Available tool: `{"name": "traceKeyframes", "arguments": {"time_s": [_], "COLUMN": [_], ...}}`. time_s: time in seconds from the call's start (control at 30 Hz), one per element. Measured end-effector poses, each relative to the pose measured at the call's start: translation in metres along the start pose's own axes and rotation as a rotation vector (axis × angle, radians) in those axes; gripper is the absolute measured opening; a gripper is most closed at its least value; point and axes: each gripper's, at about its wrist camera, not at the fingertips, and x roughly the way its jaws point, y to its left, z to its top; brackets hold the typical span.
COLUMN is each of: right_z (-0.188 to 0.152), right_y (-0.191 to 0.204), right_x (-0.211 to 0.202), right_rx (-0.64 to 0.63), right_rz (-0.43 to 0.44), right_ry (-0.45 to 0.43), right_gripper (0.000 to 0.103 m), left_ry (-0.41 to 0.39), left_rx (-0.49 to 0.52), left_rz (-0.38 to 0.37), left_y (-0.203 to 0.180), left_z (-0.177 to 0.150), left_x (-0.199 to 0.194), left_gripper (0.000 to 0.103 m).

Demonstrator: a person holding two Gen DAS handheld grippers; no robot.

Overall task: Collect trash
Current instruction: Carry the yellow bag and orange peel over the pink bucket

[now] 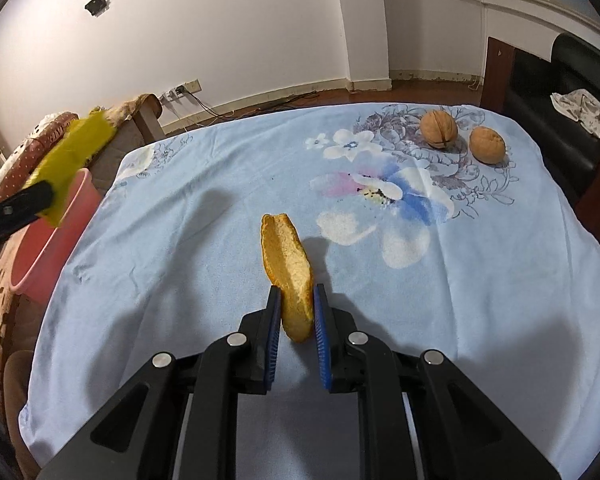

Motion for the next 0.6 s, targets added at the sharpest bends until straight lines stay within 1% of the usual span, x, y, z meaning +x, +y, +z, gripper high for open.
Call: {"name": "traceKeyframes", "arguments": {"time_s": [0.13,0.27,0.43,0.6], "right_z": [0.001,0.002,0.006,0.01], "right_y": [0.002,0.007,0.026,0.051], "right_x": [-0.001,-0.003,-0.009,-0.013], "right_rx": [-0.003,-0.001,-0.038,-0.073], "right_rz": [-0.014,-0.003,0.015,0.055], "right_ry": [0.001,0.005,-0.004,-0.012], "right_gripper": [0.014,0.014,0.014,0.014], "left_ry": [-0.034,-0.055,-0.063,-0.079], "left_rx": [-0.007,-0.012,-0.057,-0.087], "left_rz": [0.057,0.104,0.14,0.175], "left_y": [0.011,0.022,0.041,0.058], "left_z": [-0.007,-0.014,-0.02,-0.023], "left_x": [-0.017,-0.028,-0.037,-0.045], "left_gripper": [0.01,0.01,0.01,0.01]}}
